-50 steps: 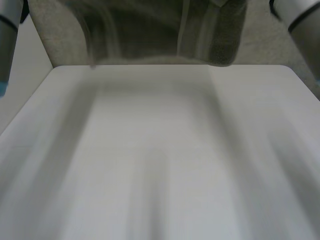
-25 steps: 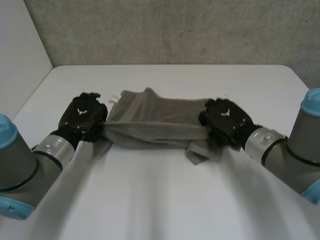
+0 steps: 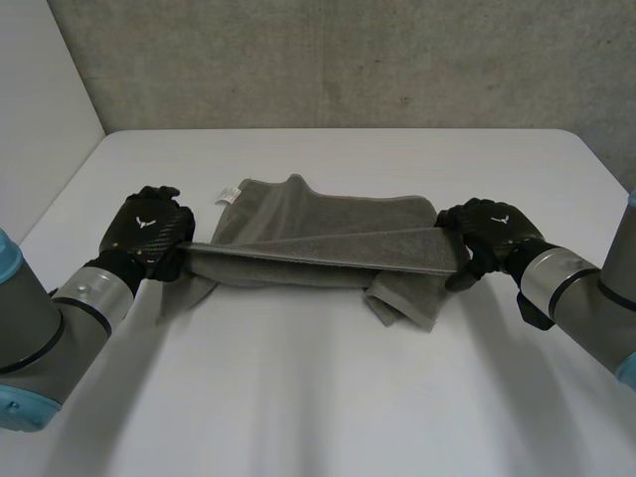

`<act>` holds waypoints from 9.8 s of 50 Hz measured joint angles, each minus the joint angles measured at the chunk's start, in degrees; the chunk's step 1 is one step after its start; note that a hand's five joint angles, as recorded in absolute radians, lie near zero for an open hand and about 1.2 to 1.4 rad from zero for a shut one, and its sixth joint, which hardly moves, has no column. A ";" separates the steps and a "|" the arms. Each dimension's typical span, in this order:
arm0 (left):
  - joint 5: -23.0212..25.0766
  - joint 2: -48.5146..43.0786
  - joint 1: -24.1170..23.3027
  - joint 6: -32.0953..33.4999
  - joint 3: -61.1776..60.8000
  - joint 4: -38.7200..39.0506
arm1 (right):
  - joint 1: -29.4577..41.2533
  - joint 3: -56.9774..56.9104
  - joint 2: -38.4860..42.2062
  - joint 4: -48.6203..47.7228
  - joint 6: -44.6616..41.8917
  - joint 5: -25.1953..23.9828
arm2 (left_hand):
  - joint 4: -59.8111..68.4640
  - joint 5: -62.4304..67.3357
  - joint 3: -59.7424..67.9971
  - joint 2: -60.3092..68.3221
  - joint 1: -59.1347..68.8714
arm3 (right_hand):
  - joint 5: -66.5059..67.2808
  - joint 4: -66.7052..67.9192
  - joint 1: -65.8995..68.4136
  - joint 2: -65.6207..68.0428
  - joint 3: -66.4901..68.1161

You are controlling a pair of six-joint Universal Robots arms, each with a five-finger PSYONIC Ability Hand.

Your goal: Fold the towel.

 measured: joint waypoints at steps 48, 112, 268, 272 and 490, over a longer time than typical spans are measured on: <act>0.01 6.33 0.80 -1.17 -2.94 0.00 | 4.12 -4.51 -3.92 3.63 -7.59 2.75 | 0.00 0.00 0.00 0.00 0.00 | 22.10 0.00 21.13 18.54 0.00; -0.12 6.78 2.43 -1.06 -2.95 -1.65 | -4.87 -0.70 3.03 8.47 16.02 -12.57 | 0.00 0.00 0.00 0.00 0.00 | 45.36 0.00 44.75 40.52 0.00; -2.70 -13.16 -1.41 9.81 5.90 1.79 | -15.70 3.03 -8.62 2.41 -16.76 -0.66 | 0.00 -14.56 0.00 -14.20 -11.81 | 46.39 0.00 45.67 43.20 0.00; -2.64 -10.95 -0.99 9.77 4.90 1.53 | -15.74 2.92 -10.41 3.90 -16.16 -1.75 | 0.00 -7.65 0.00 -7.44 -4.68 | 46.39 0.00 45.68 43.21 0.00; 0.60 4.10 2.50 -1.87 -3.30 -0.38 | -23.35 9.75 2.61 -9.43 -30.43 -9.03 | 0.00 -54.60 0.00 -51.20 -48.18 | 46.05 0.00 44.51 41.50 0.00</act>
